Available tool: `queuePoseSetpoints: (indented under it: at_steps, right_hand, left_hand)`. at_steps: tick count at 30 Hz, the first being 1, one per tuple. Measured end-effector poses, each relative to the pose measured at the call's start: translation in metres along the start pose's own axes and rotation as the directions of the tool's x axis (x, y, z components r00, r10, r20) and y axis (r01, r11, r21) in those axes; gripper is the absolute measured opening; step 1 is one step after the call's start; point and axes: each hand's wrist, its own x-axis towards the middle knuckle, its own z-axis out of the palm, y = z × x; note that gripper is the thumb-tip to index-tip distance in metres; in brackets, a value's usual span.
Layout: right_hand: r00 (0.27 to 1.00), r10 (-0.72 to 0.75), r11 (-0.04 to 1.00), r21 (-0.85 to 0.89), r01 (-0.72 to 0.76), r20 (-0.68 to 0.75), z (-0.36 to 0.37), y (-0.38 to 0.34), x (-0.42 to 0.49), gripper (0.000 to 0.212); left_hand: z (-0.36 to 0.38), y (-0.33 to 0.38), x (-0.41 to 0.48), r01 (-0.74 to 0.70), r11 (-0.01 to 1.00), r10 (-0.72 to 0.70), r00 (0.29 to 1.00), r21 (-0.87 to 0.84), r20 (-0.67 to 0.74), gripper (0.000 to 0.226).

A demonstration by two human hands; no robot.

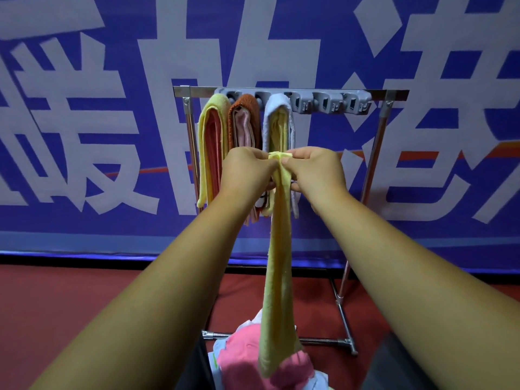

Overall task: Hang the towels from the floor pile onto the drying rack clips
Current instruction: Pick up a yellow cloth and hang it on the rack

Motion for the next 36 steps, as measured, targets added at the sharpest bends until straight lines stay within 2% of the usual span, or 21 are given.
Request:
queuePoseSetpoints:
  at_steps: [5, 9, 14, 18, 22, 25, 29, 31, 32, 33, 34, 36]
  right_hand:
    - [0.999, -0.045, 0.998, -0.039, 0.046, 0.008, 0.002, 0.006, -0.001, 0.007]
    - [0.997, -0.072, 0.994, -0.080, 0.071, -0.013, 0.002, 0.009, 0.001, 0.009]
    - [0.995, -0.098, 0.987, -0.128, 0.097, 0.002, 0.001, 0.010, 0.000, 0.020]
    - [0.995, -0.080, 0.986, -0.141, 0.087, 0.060, 0.002, 0.007, -0.003, 0.027]
    - [0.992, -0.024, 0.999, 0.046, 0.018, 0.127, 0.000, 0.005, -0.007, 0.031]
    - [0.992, -0.013, 0.994, 0.109, -0.001, 0.125, -0.003, 0.007, -0.006, 0.025]
    - [0.982, 0.121, 0.918, 0.359, -0.167, 0.145, -0.006, 0.006, -0.004, 0.020]
    - [0.976, 0.156, 0.876, 0.435, -0.207, 0.151, -0.008, 0.002, -0.004, 0.022]
    - [0.976, 0.161, 0.868, 0.450, -0.212, 0.149, -0.010, 0.001, -0.004, 0.022]
    - [0.975, 0.164, 0.860, 0.463, -0.215, 0.148, -0.011, 0.000, -0.004, 0.022]
    - [0.975, 0.168, 0.852, 0.476, -0.218, 0.145, -0.012, -0.001, -0.004, 0.021]
    - [0.976, 0.173, 0.843, 0.494, -0.215, 0.131, -0.016, -0.004, -0.003, 0.019]
  left_hand:
    - [0.002, 0.000, 0.001, 0.059, 0.993, -0.061, 0.998, -0.101, -0.017, 0.007]
    - [0.004, -0.001, -0.002, 0.071, 0.987, -0.066, 0.997, -0.146, 0.041, 0.014]
    - [0.008, 0.000, 0.004, 0.057, 0.998, -0.054, 0.989, -0.017, 0.139, 0.027]
    - [0.007, -0.002, 0.005, 0.030, 0.998, -0.026, 0.997, -0.055, 0.069, 0.014]
    - [0.004, -0.007, 0.009, -0.016, 1.000, 0.015, 1.000, -0.013, -0.014, 0.011]
    - [0.001, -0.012, 0.014, -0.029, 0.999, 0.029, 0.999, 0.018, -0.014, 0.024]
    - [-0.003, -0.020, 0.013, -0.072, 0.990, 0.073, 0.997, 0.123, 0.001, 0.046]
    - [-0.006, -0.026, 0.012, -0.038, 0.998, 0.035, 0.998, 0.050, 0.054, 0.058]
    - [-0.009, -0.027, 0.010, -0.005, 1.000, 0.002, 0.995, 0.031, 0.096, 0.072]
    - [-0.012, -0.029, 0.008, 0.029, 0.999, -0.034, 0.987, 0.035, 0.156, 0.084]
    - [-0.014, -0.031, 0.006, 0.058, 0.998, -0.061, 0.970, 0.021, 0.234, 0.087]
    - [-0.018, -0.039, 0.006, 0.140, 0.987, -0.102, 0.924, -0.078, 0.369, 0.062]
